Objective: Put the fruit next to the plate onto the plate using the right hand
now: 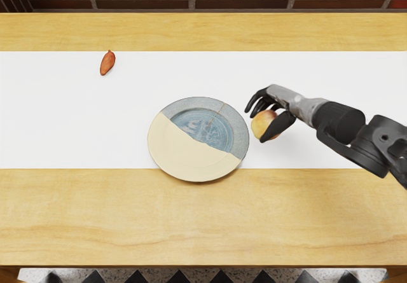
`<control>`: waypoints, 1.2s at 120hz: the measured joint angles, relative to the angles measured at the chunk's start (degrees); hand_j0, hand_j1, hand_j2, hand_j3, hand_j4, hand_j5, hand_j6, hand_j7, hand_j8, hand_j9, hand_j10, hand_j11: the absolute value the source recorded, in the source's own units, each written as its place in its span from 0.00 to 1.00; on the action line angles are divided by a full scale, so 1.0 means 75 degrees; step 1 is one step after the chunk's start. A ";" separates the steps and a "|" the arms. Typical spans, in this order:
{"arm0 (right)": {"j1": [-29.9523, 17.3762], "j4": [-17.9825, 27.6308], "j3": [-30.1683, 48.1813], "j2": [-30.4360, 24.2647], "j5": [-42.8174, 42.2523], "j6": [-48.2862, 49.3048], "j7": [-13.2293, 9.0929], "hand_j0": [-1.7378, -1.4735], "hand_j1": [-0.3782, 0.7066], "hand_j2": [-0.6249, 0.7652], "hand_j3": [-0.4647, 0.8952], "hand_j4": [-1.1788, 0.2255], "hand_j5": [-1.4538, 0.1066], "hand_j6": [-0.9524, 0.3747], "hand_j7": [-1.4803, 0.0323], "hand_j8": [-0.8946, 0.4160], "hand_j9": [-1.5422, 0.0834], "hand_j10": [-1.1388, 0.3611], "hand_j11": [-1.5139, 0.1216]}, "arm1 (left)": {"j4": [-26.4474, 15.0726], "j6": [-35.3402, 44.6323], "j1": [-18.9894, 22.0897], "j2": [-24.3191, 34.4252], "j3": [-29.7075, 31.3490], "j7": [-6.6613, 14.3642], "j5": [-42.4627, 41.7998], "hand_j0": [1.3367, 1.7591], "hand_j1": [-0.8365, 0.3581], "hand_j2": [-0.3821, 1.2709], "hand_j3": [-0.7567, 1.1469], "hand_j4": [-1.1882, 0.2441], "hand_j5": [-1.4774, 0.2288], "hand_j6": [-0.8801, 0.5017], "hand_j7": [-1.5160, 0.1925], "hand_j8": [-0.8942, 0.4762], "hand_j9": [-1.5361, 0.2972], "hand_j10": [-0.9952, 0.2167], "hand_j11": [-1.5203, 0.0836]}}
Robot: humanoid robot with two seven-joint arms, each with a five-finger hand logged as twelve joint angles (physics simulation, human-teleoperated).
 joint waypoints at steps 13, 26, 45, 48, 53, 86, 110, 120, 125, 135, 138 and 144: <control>0.0047 -0.0003 -0.0015 0.0212 0.0003 0.0001 0.0000 0.31 0.49 0.58 0.34 0.41 0.40 0.25 0.45 0.36 0.45 0.47 0.44 | 0.0000 0.0000 0.0000 0.0000 0.0000 0.0000 0.0000 0.76 0.98 0.23 0.40 0.82 0.86 0.63 0.88 0.65 0.83 0.81 0.94; 0.0063 -0.0021 -0.0025 0.0445 -0.0003 -0.0007 0.0001 0.31 0.49 0.58 0.34 0.41 0.41 0.25 0.45 0.36 0.46 0.47 0.44 | 0.0000 0.0000 0.0000 0.0000 -0.0002 -0.0001 0.0000 0.76 0.98 0.23 0.40 0.82 0.86 0.63 0.88 0.65 0.83 0.81 0.94; 0.0072 -0.0054 -0.0036 0.0712 -0.0015 -0.0026 0.0001 0.31 0.50 0.59 0.34 0.41 0.41 0.25 0.45 0.36 0.46 0.47 0.43 | 0.0000 0.0000 0.0000 0.0000 0.0000 0.0001 0.0000 0.76 0.98 0.23 0.40 0.82 0.86 0.63 0.88 0.65 0.83 0.81 0.94; 0.0076 -0.0057 -0.0038 0.0749 -0.0020 -0.0037 0.0001 0.31 0.50 0.59 0.34 0.41 0.41 0.25 0.45 0.36 0.46 0.47 0.43 | 0.0000 0.0000 0.0000 0.0000 0.0000 0.0001 0.0000 0.76 0.98 0.23 0.40 0.82 0.86 0.63 0.88 0.65 0.83 0.81 0.94; 0.0083 -0.0062 -0.0044 0.0828 -0.0040 -0.0053 0.0001 0.31 0.50 0.59 0.34 0.41 0.41 0.25 0.45 0.36 0.46 0.47 0.43 | 0.0000 0.0000 0.0000 0.0000 0.0000 0.0000 0.0000 0.76 0.98 0.23 0.40 0.82 0.86 0.63 0.88 0.65 0.83 0.81 0.94; 0.0088 -0.0349 -0.0198 0.1288 -0.0120 -0.0163 0.0001 0.31 0.51 0.60 0.34 0.40 0.41 0.25 0.45 0.36 0.46 0.47 0.43 | 0.0000 0.0001 0.0000 0.0000 -0.0002 -0.0001 0.0000 0.76 0.98 0.23 0.40 0.82 0.86 0.63 0.88 0.65 0.83 0.81 0.94; 0.0084 -0.0543 -0.0372 0.1490 -0.0238 -0.0227 0.0001 0.31 0.50 0.58 0.34 0.42 0.43 0.27 0.47 0.36 0.48 0.47 0.45 | 0.0000 0.0000 0.0000 0.0000 -0.0002 -0.0001 0.0000 0.76 0.98 0.23 0.40 0.82 0.86 0.63 0.88 0.65 0.83 0.81 0.94; 0.0085 -0.0592 -0.0382 0.1511 -0.0225 -0.0239 0.0004 0.31 0.46 0.53 0.34 0.49 0.51 0.34 0.55 0.39 0.55 0.49 0.53 | 0.0000 0.0000 0.0000 0.0000 -0.0002 -0.0001 0.0000 0.76 0.98 0.23 0.40 0.82 0.86 0.63 0.88 0.65 0.83 0.81 0.94; 0.0081 -0.0605 -0.0382 0.1515 -0.0213 -0.0242 0.0004 0.31 0.42 0.51 0.34 0.52 0.55 0.38 0.59 0.41 0.59 0.52 0.57 | 0.0000 0.0000 0.0000 0.0000 -0.0003 -0.0001 0.0000 0.76 0.98 0.23 0.40 0.82 0.86 0.63 0.88 0.65 0.83 0.81 0.94; 0.0079 -0.0612 -0.0359 0.1513 -0.0196 -0.0233 0.0005 0.31 0.34 0.48 0.34 0.59 0.64 0.46 0.68 0.46 0.67 0.56 0.65 | 0.0000 0.0000 0.0000 0.0000 -0.0003 -0.0001 0.0003 0.76 0.98 0.23 0.40 0.82 0.86 0.63 0.88 0.65 0.83 0.81 0.94; 0.0082 -0.0607 -0.0343 0.1509 -0.0183 -0.0223 0.0005 0.30 0.32 0.48 0.34 0.61 0.66 0.48 0.70 0.48 0.69 0.58 0.67 | 0.0000 0.0000 0.0000 0.0000 -0.0004 -0.0001 0.0003 0.76 0.98 0.23 0.40 0.82 0.86 0.63 0.88 0.65 0.83 0.81 0.94; 0.0125 -0.0594 -0.0312 0.1501 -0.0102 -0.0197 0.0005 0.30 0.28 0.47 0.34 0.65 0.70 0.51 0.75 0.51 0.73 0.60 0.71 | 0.0000 0.0000 0.0000 0.0000 -0.0004 0.0000 0.0002 0.76 0.98 0.23 0.40 0.82 0.86 0.63 0.88 0.65 0.83 0.81 0.94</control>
